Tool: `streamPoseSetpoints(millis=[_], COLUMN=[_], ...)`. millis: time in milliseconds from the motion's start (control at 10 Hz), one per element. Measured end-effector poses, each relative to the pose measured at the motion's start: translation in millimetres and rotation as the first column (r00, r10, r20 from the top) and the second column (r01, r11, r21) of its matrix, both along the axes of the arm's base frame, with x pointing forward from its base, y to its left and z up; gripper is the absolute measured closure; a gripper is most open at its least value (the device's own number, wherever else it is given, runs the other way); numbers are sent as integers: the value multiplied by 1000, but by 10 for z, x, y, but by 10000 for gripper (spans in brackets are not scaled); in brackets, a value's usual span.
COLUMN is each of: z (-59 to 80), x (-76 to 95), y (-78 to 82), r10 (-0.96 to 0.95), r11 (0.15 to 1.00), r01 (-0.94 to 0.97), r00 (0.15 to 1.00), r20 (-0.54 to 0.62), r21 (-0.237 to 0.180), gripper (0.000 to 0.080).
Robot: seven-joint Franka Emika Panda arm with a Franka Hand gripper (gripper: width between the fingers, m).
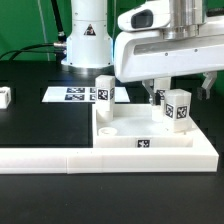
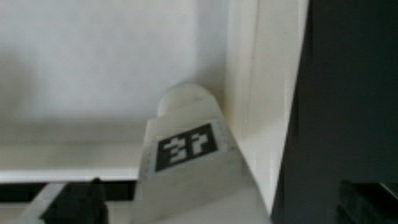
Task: Assemble square table
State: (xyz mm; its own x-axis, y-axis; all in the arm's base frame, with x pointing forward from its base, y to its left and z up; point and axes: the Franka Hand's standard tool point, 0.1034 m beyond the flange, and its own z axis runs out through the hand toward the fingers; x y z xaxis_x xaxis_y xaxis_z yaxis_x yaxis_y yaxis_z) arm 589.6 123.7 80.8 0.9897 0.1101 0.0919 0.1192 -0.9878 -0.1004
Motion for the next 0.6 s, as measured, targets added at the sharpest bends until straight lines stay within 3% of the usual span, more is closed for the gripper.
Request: streamPoseSetpoints(millis=[300,500,600], z=[-9,-10,-10], x=[3,2,5], y=[-35,-36,-47], r10=[163,163,162], r11=[987,986,987], r01=[-163,-163,-162], r00=[986,986,987], r20=[18,18,18], r21=[-15,-16,-17], gripper=[151,408,408])
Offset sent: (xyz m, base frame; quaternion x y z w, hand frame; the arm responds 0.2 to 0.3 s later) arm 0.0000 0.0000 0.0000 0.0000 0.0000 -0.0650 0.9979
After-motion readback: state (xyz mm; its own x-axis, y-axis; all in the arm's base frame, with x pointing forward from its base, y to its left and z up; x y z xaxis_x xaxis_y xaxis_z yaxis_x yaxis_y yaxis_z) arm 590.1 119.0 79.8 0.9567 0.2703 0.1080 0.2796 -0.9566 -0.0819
